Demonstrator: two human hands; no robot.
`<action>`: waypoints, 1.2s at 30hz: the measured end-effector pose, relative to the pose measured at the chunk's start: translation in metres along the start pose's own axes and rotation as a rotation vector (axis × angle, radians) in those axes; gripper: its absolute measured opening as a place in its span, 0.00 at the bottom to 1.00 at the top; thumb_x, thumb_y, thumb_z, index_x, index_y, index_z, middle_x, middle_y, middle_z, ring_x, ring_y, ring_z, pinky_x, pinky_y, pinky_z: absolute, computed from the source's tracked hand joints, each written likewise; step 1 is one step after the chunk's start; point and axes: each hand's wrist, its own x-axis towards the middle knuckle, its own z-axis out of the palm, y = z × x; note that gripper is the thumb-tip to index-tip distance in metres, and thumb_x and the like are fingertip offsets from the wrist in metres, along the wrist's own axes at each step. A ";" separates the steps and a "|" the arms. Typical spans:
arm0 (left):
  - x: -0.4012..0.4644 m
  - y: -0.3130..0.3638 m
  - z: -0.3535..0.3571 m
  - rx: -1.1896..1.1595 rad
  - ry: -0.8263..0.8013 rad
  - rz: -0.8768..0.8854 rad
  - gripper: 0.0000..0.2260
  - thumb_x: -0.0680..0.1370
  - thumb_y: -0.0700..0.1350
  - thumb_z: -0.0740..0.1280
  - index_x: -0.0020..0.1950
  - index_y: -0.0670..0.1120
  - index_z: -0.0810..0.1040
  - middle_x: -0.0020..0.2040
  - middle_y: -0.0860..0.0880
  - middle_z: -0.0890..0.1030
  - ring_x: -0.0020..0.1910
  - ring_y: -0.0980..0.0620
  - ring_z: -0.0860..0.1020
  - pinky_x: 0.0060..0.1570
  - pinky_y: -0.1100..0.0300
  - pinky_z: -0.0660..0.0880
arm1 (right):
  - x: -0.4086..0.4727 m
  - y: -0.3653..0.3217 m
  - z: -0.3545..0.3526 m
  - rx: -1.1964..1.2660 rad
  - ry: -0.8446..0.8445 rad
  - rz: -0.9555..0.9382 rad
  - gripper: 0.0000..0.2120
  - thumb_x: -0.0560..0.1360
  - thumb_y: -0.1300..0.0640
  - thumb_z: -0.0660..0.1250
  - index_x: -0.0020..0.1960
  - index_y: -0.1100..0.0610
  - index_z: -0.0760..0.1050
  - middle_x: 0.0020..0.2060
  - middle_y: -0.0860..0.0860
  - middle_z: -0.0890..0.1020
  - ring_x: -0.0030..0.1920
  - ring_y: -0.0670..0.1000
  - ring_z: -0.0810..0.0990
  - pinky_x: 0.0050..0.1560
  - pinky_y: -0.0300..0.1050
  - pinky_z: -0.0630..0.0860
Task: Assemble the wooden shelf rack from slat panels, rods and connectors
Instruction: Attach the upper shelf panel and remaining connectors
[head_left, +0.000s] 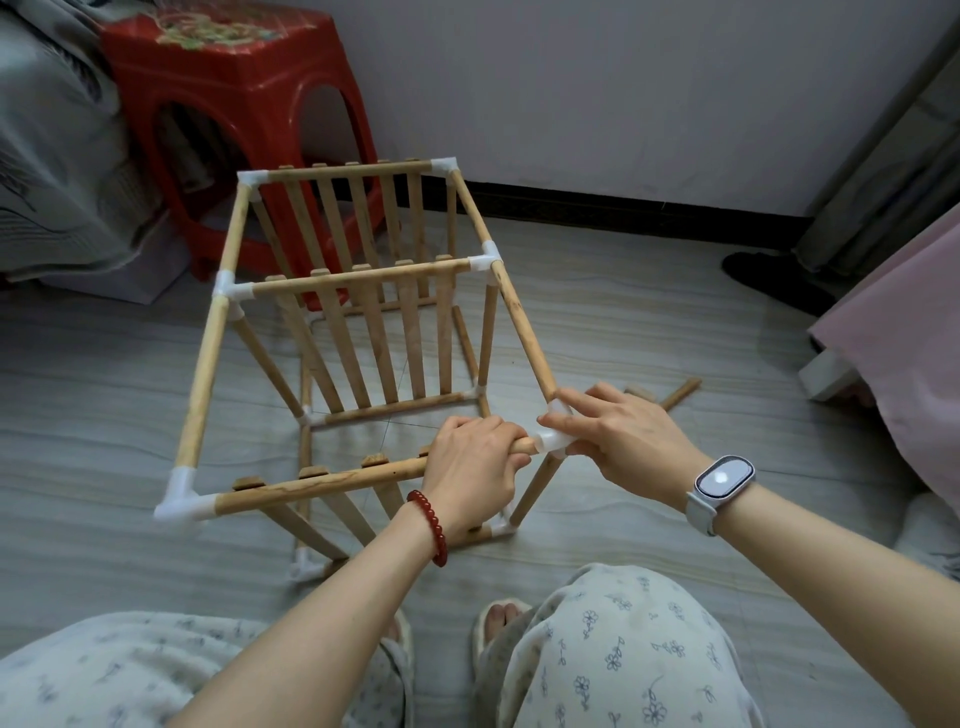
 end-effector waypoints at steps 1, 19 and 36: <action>0.000 0.000 -0.001 0.002 -0.004 0.001 0.10 0.80 0.52 0.61 0.58 0.53 0.76 0.51 0.55 0.78 0.52 0.55 0.74 0.58 0.61 0.60 | -0.001 -0.001 0.001 0.000 -0.003 -0.006 0.19 0.79 0.52 0.61 0.69 0.45 0.68 0.67 0.48 0.71 0.56 0.52 0.71 0.43 0.47 0.74; -0.002 -0.002 -0.004 0.034 -0.007 0.029 0.11 0.80 0.52 0.59 0.61 0.55 0.75 0.51 0.56 0.77 0.53 0.55 0.74 0.59 0.60 0.60 | -0.015 -0.018 0.017 0.124 0.124 0.049 0.10 0.74 0.57 0.70 0.54 0.57 0.78 0.59 0.60 0.76 0.43 0.57 0.76 0.35 0.42 0.68; -0.015 -0.010 -0.004 0.040 0.036 0.044 0.10 0.80 0.52 0.61 0.59 0.55 0.77 0.51 0.57 0.79 0.53 0.56 0.74 0.59 0.64 0.57 | 0.003 -0.023 0.015 0.176 0.065 0.055 0.11 0.79 0.55 0.61 0.57 0.58 0.75 0.62 0.57 0.71 0.53 0.57 0.73 0.42 0.43 0.65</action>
